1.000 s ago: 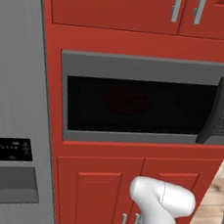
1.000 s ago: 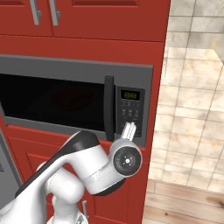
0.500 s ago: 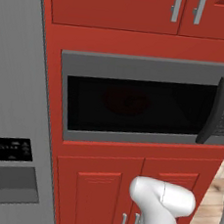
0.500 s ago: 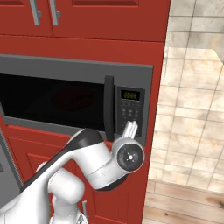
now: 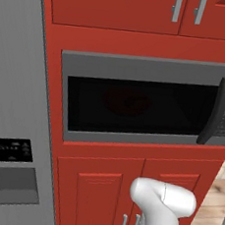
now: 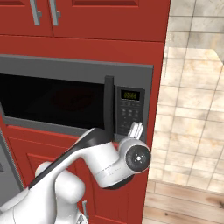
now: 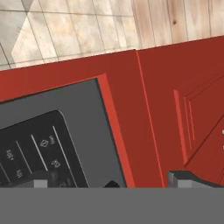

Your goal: Remove the orange from the bowl and place it on the small plate. Then place the bowl with only the chicken drumstick in the microwave, close the door, and press the start button to microwave the chicken drumstick.

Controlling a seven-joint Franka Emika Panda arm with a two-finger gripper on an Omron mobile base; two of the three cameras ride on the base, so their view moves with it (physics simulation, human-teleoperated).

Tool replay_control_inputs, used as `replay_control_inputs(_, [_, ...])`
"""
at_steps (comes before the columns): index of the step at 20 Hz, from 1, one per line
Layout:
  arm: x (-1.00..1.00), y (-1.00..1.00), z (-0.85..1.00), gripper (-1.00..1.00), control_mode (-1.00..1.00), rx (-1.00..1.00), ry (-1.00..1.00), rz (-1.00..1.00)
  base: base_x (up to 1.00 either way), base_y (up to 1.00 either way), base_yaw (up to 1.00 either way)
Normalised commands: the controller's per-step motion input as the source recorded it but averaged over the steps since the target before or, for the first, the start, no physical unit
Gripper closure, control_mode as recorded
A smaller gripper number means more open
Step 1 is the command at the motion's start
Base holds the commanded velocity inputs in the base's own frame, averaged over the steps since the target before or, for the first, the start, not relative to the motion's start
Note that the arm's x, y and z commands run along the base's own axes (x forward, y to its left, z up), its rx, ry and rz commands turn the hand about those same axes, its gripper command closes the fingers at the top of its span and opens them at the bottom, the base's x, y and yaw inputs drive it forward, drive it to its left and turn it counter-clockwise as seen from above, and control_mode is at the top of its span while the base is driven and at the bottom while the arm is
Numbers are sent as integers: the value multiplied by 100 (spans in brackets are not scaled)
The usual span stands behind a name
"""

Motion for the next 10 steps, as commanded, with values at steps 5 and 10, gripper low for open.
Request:
replay_control_inputs(5, [15,-1,-4,-100,-100,3,1,0,0,0,0])
replay_control_inputs(10, [15,-2,-10,-100,-100,3,1,0,0,0,0])
